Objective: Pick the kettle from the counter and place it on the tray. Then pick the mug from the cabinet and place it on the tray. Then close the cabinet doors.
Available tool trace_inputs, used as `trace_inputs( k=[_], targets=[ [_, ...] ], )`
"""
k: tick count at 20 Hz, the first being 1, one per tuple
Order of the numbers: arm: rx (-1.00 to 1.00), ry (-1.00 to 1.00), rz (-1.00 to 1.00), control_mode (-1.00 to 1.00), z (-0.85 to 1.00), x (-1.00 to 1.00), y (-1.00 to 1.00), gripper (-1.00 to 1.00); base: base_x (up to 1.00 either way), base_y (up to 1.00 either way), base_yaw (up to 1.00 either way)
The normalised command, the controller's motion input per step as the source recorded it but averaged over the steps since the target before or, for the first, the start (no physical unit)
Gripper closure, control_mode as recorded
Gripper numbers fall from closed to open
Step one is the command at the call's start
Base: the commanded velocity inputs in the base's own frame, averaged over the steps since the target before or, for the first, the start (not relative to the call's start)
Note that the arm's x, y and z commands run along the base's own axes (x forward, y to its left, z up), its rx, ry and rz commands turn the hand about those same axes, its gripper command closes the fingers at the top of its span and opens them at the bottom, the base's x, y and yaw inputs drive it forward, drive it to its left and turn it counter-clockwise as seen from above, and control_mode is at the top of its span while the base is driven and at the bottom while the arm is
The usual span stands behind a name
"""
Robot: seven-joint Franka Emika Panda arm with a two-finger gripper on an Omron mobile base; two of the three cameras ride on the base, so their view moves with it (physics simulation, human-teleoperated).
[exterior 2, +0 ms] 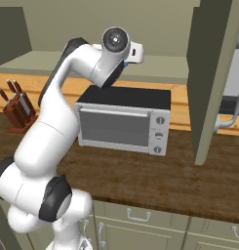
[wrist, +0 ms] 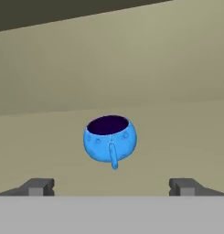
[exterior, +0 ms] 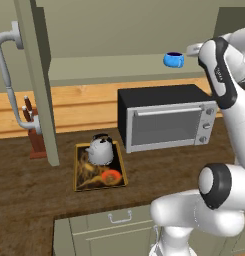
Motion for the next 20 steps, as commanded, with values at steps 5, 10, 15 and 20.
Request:
trace_inputs(
  k=[5, 10, 15, 20],
  targets=[
    [-0.03, 0.07, 0.06, -1.00, -0.12, 0.34, 0.00, -1.00, 0.00, 0.00, 0.00],
    [-0.02, 0.08, 0.06, -1.00, -0.06, 0.29, 0.00, -1.00, 0.00, 0.00, 0.00],
    [0.00, 0.05, 0.05, -1.00, -0.07, 0.34, 0.00, -1.00, 0.00, 0.00, 0.00],
    [-0.03, 0.04, 0.02, -1.00, -0.17, 0.27, 0.05, -1.00, 0.00, 0.00, 0.00]
  ],
)
